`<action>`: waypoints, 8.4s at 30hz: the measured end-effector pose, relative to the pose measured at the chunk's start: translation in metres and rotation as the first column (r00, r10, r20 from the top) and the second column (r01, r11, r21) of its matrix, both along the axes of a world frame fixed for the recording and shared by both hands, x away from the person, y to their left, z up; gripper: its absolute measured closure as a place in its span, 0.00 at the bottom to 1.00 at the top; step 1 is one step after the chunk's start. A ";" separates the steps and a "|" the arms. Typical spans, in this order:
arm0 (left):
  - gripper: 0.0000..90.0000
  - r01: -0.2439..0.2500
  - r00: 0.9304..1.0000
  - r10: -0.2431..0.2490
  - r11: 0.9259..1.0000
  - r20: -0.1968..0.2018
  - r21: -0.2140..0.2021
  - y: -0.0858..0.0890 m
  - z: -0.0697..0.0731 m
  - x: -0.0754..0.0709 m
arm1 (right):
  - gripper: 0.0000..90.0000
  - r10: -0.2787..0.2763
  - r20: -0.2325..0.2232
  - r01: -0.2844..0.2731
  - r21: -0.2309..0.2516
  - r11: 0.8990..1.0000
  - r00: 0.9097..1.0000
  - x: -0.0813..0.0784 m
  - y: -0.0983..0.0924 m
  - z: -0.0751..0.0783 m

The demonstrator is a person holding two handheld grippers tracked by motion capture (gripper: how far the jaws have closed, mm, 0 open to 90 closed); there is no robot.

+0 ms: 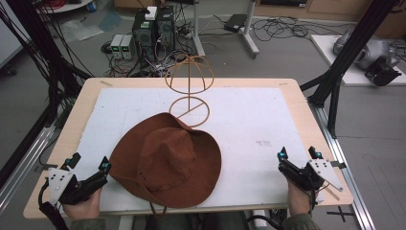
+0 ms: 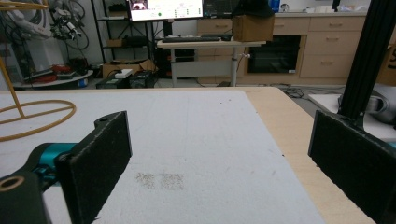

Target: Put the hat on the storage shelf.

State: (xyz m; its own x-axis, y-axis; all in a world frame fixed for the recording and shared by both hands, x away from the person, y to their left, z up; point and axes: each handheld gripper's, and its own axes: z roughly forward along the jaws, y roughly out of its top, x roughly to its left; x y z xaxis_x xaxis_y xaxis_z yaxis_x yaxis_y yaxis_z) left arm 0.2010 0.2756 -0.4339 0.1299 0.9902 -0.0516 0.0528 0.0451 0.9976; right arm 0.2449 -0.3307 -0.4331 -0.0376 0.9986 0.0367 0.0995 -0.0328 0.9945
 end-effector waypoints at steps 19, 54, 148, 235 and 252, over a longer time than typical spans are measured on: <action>0.13 0.133 0.991 -0.133 0.990 -0.016 0.045 -0.038 0.015 0.003 | 0.06 0.003 -0.004 -0.003 -0.004 1.000 1.000 0.001 0.001 0.000; 0.20 0.311 0.917 -0.290 0.950 -0.274 0.033 -0.109 0.006 0.021 | 0.06 -0.016 -0.008 0.016 -0.004 1.000 1.000 0.002 0.001 -0.001; 0.98 0.356 0.915 -0.303 0.918 0.267 -0.177 -0.093 0.130 0.073 | 0.06 -0.002 -0.011 0.002 -0.010 1.000 1.000 0.008 0.009 -0.002; 0.48 0.329 0.943 -0.319 0.935 0.093 -0.136 -0.164 0.149 0.211 | 0.06 0.012 -0.008 -0.013 -0.037 0.999 1.000 0.008 0.009 -0.003; 0.32 0.237 0.966 -0.228 0.969 0.118 -0.070 -0.145 0.155 0.178 | 0.06 0.016 -0.011 -0.016 -0.030 0.999 1.000 0.009 0.010 -0.003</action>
